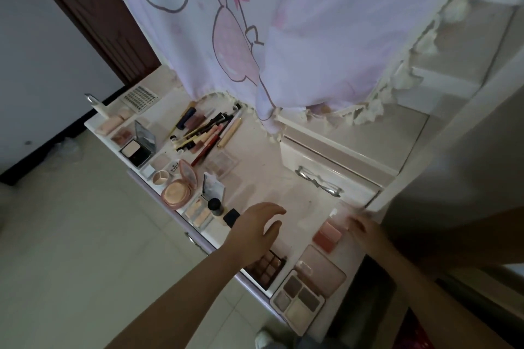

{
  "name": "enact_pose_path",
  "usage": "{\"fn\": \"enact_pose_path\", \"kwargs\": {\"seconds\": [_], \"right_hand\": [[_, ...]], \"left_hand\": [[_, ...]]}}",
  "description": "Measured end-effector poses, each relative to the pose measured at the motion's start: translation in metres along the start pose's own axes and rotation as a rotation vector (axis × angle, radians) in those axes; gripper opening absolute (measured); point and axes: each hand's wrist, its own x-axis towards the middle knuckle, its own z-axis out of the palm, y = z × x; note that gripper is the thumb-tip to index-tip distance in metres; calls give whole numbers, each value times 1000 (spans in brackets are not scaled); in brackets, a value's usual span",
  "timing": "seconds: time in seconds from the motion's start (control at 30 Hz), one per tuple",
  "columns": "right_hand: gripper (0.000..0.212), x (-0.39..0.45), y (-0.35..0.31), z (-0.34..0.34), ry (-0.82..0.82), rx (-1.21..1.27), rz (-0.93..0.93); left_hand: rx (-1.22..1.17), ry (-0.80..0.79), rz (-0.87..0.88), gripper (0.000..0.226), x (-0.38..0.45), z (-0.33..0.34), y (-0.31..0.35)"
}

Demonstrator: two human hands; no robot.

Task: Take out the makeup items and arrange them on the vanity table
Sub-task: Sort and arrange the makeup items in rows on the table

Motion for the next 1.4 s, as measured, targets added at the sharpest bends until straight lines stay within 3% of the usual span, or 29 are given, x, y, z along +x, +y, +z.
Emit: {"fn": "enact_pose_path", "kwargs": {"seconds": [0.1, 0.23, 0.33, 0.43, 0.53, 0.7, 0.8, 1.03, 1.17, 1.27, 1.4], "right_hand": [[28, -7, -4, -4, 147, -200, -110], [16, -25, -33, 5, 419, -520, -458], [20, -22, -75, 17, 498, -559, -600], [11, -6, -121, 35, 406, -544, -686], [2, 21, -160, 66, 187, -552, -685], [31, 92, -219, 141, -66, -557, -542], [46, 125, -238, 172, -88, -694, -429], [38, 138, -246, 204, -14, -951, -344], [46, 143, -251, 199, -32, -780, -271], [33, 131, -262, 175, 0, -473, -259], [37, 89, -281, 136, 49, -141, -343]], "left_hand": [[-12, 69, -5, 25, 16, -14, 1], [100, 172, 33, 26, 41, -31, -12], [195, 186, -35, 31, 58, -43, -37], [264, 126, -113, 38, 72, -56, -74], [262, 95, -145, 38, 80, -73, -113], [322, 30, -111, 33, 91, -111, -182], [286, 31, -99, 32, 94, -132, -211], [239, -45, -38, 39, 98, -149, -253], [175, -53, 13, 38, 104, -155, -254], [35, -73, 6, 40, 111, -163, -244], [-524, -262, -103, 43, 125, -176, -213]]}}
